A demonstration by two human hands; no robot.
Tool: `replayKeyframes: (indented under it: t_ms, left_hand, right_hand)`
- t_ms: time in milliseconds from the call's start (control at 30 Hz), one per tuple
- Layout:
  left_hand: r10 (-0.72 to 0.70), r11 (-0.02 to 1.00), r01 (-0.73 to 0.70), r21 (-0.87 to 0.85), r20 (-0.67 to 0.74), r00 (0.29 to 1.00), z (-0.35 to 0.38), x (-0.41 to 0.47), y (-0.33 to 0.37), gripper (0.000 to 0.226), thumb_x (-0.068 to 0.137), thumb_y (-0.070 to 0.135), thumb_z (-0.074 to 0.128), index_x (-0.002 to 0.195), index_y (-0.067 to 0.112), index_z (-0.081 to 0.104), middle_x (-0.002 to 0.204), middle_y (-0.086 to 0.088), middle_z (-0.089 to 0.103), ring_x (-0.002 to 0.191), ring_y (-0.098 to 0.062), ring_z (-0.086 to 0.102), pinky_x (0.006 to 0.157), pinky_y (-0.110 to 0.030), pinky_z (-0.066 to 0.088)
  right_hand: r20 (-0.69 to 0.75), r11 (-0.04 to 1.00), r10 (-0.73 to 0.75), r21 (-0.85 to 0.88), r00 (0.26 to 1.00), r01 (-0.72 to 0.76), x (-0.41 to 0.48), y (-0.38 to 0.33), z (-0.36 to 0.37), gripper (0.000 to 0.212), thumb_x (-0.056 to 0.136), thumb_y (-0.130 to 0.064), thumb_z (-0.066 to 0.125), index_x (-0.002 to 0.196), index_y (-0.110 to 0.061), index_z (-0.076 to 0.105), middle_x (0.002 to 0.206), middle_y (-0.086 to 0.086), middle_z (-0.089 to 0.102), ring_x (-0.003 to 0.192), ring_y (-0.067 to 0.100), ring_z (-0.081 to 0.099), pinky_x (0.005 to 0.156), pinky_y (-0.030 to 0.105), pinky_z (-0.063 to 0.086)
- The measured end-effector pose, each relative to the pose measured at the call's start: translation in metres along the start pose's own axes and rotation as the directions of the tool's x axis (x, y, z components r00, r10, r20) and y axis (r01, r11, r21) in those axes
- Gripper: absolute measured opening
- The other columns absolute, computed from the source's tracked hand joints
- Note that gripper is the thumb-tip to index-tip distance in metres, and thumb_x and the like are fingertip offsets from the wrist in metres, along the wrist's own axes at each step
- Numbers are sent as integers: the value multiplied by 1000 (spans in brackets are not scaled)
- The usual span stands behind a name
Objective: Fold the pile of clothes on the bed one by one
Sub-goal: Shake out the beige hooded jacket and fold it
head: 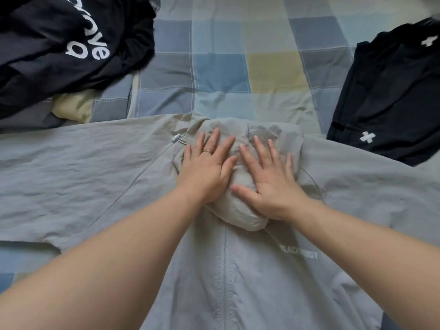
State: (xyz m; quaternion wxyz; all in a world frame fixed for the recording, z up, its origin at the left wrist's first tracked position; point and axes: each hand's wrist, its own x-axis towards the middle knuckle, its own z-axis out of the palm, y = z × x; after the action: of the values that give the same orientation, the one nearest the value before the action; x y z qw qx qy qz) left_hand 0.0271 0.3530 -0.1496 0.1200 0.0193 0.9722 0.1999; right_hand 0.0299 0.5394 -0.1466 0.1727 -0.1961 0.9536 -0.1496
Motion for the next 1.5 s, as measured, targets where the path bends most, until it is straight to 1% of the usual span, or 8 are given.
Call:
replayKeyframes:
  t_ms: [67, 167, 367, 700, 867, 1167, 1300, 1500]
  left_hand:
    - [-44, 998, 38, 55, 116, 992, 20, 8, -9, 58, 101, 63, 20, 157, 50, 8, 169, 11, -4, 155, -22, -10, 124, -52, -5]
    - [-45, 987, 36, 157, 56, 997, 42, 11, -26, 64, 96, 71, 14, 156, 51, 4, 169, 11, -3, 155, -21, -11, 124, -50, -8]
    - [17, 966, 19, 259, -136, 991, 58, 15, -32, 65, 96, 69, 19, 157, 46, 17, 168, 5, 15, 155, -26, 6, 125, -51, 3]
    - [19, 964, 25, 264, -160, 987, 57, 19, -31, 64, 97, 68, 21, 157, 45, 19, 168, 5, 16, 155, -25, 8, 125, -51, 3]
    - [38, 979, -19, 201, -94, 995, 61, -29, -29, 68, 96, 70, 16, 159, 43, 13, 170, 5, 2, 156, -19, -5, 125, -47, -4]
    - [-70, 968, 84, 235, -66, 995, 77, -72, -20, 76, 92, 78, 14, 158, 45, -2, 169, 7, -14, 155, -17, -16, 124, -48, -10]
    - [-104, 976, 84, 199, 89, 991, 67, -69, -17, 77, 94, 76, 21, 158, 43, -6, 168, 5, -19, 153, -20, -20, 122, -50, -13]
    - [-183, 977, 181, 115, 6, 983, 70, -162, 6, 65, 100, 60, 25, 160, 37, 13, 170, -1, 1, 156, -28, -1, 124, -53, -1]
  right_hand:
    - [97, 994, 56, -98, 994, -47, 9, 10, 18, 114, 60, -101, 10, 154, -43, -18, 164, -4, -27, 151, 22, -26, 115, 68, -11]
    - [104, 978, 87, -200, 991, -65, 14, 26, 39, 123, 50, -103, -2, 154, -40, -21, 166, 2, -19, 153, 26, -17, 113, 73, -9]
    - [-40, 949, -2, -316, 999, -11, 21, 31, 54, 114, 70, -97, 18, 160, -26, 17, 166, 15, 16, 153, 34, 14, 111, 77, 5]
    - [-68, 947, 27, -319, 997, -47, 22, 31, 52, 108, 73, -94, 19, 160, -30, 14, 167, 12, 13, 153, 31, 12, 112, 75, 4]
    - [-68, 953, 36, -299, 997, -55, 22, 28, 49, 106, 73, -94, 19, 160, -34, 6, 169, 9, 1, 155, 27, 2, 113, 73, -2]
    - [-65, 970, 109, -209, 992, -121, -32, 20, 73, 90, 84, -84, 8, 158, -36, -11, 167, 4, -19, 153, 21, -19, 122, 53, -11]
    - [50, 970, 150, -199, 987, -137, -28, 17, 64, 88, 86, -83, 12, 158, -36, -12, 166, 2, -22, 152, 21, -22, 121, 52, -14]
    - [46, 969, 216, -135, 975, -208, -122, -10, 69, 78, 92, -68, 23, 159, -37, -3, 168, 4, -13, 154, 25, -12, 121, 56, -8]
